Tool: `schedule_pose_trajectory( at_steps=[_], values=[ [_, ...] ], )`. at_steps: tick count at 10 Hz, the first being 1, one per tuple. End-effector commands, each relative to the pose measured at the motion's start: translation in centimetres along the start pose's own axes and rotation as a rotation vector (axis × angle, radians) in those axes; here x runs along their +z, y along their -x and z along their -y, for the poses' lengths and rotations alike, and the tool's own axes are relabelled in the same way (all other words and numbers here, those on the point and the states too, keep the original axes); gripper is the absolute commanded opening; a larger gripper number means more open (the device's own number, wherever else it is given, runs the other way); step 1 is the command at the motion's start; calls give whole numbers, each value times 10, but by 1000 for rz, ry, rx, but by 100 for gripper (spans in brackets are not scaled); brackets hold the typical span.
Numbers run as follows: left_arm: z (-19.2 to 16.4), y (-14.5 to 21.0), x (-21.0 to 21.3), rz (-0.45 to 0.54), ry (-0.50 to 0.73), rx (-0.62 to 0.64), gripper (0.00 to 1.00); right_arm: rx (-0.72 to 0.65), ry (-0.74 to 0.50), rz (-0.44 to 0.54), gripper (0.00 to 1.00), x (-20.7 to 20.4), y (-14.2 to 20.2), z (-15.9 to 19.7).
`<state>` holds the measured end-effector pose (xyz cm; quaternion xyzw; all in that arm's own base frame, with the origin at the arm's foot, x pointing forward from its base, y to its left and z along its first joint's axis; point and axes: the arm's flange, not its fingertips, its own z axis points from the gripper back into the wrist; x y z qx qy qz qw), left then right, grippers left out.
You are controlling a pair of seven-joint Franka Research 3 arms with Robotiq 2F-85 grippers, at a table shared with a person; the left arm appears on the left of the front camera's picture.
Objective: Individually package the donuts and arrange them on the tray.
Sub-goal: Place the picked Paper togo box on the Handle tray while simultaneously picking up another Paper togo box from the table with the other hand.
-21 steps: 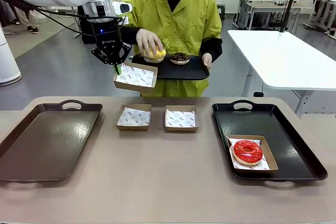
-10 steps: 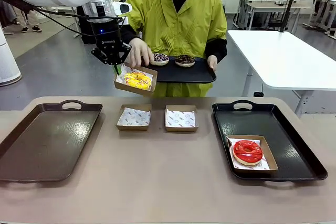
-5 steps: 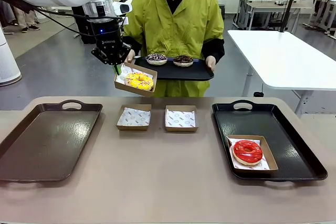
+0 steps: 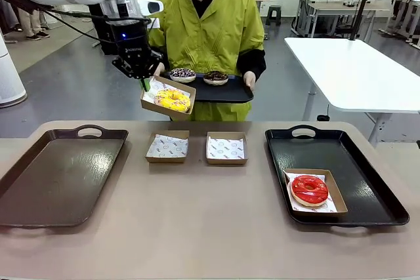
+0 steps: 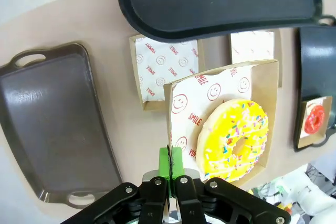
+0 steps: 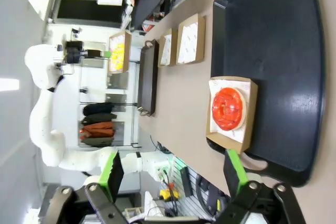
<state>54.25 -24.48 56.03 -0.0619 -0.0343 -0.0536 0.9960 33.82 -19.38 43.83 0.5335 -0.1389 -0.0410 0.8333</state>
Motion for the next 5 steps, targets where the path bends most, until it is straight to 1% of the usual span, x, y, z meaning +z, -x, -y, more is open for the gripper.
schedule_pose_trajectory(
  at_steps=[1, 3, 4, 5],
  values=[
    [-37, 44, 34, -19, 63, -53, 1, 22, 125, -32, 100, -18, -29, -53],
    [-83, 71, 51, -58, 115, 11, 1, 45, 203, -83, 100, -44, -66, -124],
    [-105, 86, 54, -78, 122, 17, 1, 68, 270, -108, 100, -69, -87, -161],
    [-120, 98, 53, -94, 99, 30, 1, 76, 316, -117, 100, -96, -105, -186]
  ],
)
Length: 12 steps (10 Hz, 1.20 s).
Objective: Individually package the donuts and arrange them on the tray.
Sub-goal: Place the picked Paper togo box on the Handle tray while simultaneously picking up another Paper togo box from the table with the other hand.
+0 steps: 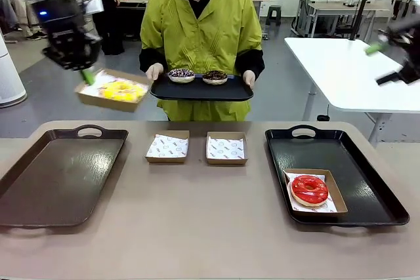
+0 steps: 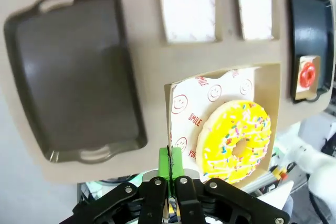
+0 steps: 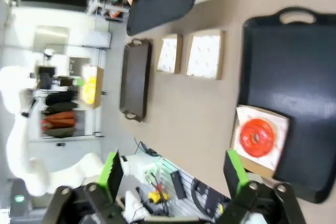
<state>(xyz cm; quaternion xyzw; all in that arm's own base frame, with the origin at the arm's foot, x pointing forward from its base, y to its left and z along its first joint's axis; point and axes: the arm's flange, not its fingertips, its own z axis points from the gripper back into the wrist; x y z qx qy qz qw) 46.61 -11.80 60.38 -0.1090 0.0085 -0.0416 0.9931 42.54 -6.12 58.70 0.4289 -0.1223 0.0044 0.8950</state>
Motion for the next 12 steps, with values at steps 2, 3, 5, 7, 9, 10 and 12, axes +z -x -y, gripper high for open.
schedule_pose_trajectory(
  at_steps=[2, 3, 5, 7, 9, 10, 12],
  values=[
    [-36, 35, -18, -37, -76, 7, 1, 23, 207, -69, 100, -63, -50, -41],
    [-50, 47, -24, -38, -107, 10, 1, 53, 276, -77, 100, -94, -58, -53],
    [-69, 61, -37, -37, -137, 15, 1, 100, 353, -103, 100, -149, -63, -65],
    [-83, 68, -60, -49, -177, 21, 1, 152, 389, -129, 100, -196, -54, -70],
    [-92, 69, -71, -38, -181, 34, 1, 173, 383, -146, 100, -217, -44, -70],
    [-95, 70, -72, -28, -200, 45, 1, 164, 340, -157, 100, -217, -42, -67],
    [-83, 65, -69, -68, -169, 48, 1, 185, 361, -163, 100, -218, -49, -73]
  ],
)
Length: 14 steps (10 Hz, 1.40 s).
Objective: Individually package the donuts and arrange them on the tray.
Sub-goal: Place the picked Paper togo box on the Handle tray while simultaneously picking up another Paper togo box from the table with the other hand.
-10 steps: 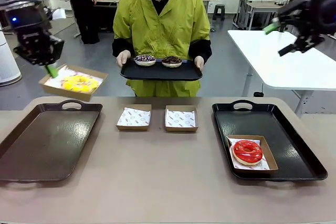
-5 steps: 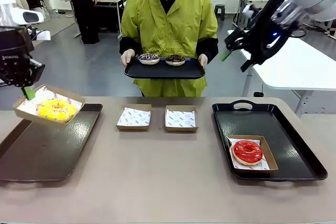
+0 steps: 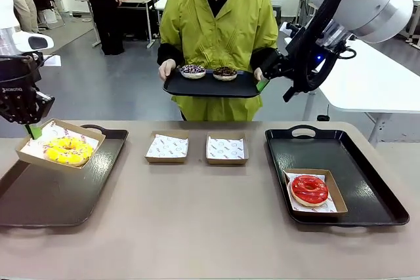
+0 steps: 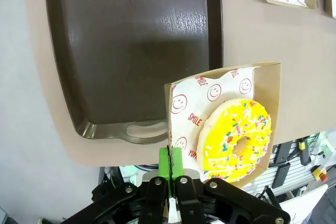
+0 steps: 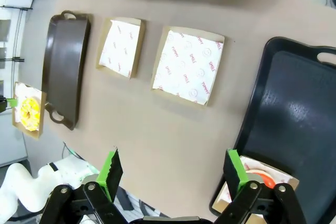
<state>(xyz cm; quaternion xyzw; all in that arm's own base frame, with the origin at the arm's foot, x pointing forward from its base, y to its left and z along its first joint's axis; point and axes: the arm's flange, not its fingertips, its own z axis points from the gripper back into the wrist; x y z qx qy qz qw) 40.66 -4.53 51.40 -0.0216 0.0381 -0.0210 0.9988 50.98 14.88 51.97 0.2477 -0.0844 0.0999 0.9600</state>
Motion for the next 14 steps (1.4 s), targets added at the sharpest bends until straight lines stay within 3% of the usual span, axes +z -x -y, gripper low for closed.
schedule_pose_trajectory(
  at_steps=[1, 6, 9, 14],
  values=[
    [2, 1, 5, -7, 3, -2, 1, 0, 3, 6, 100, 3, -2, 0],
    [1, 0, 1, 0, 0, -2, 1, -1, 0, 4, 100, 2, -1, 1],
    [-18, 2, -27, 86, -67, 46, 1, -11, 282, -34, 100, -62, -21, -35],
    [-39, 7, -70, 187, -104, 35, 1, -73, 392, -49, 100, -149, -23, -27]
  ],
)
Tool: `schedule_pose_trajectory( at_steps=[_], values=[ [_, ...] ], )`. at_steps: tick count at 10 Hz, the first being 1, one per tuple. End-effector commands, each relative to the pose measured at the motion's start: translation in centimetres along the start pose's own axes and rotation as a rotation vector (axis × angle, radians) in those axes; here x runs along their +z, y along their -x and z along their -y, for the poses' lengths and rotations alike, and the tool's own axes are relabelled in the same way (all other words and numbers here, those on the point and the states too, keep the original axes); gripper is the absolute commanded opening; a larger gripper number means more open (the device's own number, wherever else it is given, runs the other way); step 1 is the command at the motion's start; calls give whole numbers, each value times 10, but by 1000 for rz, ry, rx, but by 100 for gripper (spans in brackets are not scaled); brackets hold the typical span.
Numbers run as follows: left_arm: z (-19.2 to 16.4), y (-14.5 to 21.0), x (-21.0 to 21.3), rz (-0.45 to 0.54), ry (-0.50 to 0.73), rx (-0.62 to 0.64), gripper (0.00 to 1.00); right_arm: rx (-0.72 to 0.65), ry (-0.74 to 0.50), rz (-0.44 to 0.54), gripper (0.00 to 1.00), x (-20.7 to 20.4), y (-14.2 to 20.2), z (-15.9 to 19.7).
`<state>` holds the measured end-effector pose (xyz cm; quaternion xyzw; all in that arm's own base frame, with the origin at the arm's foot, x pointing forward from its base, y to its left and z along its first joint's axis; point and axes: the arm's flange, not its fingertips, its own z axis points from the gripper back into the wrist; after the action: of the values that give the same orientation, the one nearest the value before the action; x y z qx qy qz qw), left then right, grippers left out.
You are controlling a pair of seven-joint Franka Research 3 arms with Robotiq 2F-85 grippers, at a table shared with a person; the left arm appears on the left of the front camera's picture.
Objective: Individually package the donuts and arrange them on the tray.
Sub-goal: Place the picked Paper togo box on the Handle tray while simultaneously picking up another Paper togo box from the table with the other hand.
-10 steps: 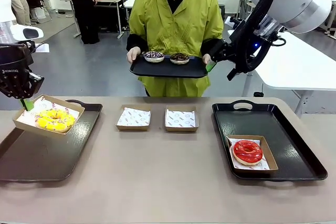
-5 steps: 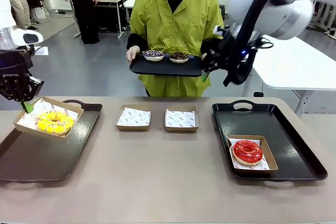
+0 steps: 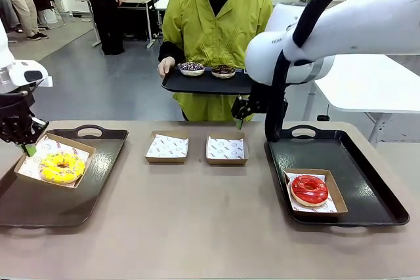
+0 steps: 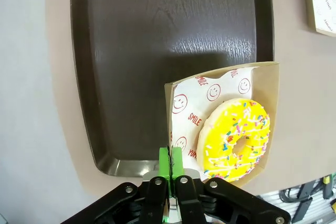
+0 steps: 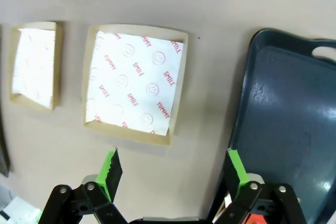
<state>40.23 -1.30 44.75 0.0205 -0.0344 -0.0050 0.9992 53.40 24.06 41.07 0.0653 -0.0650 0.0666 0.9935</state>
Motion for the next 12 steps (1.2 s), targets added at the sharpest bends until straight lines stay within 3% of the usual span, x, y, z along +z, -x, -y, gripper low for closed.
schedule_pose_trajectory(
  at_steps=[1, 12],
  values=[
    [-6, 8, -11, 57, -10, -3, 1, -12, 11, 12, 100, -19, -9, -6],
    [3, 7, -58, -6, 12, -25, 1, 32, -18, 3, 100, -85, -26, -8]
  ],
)
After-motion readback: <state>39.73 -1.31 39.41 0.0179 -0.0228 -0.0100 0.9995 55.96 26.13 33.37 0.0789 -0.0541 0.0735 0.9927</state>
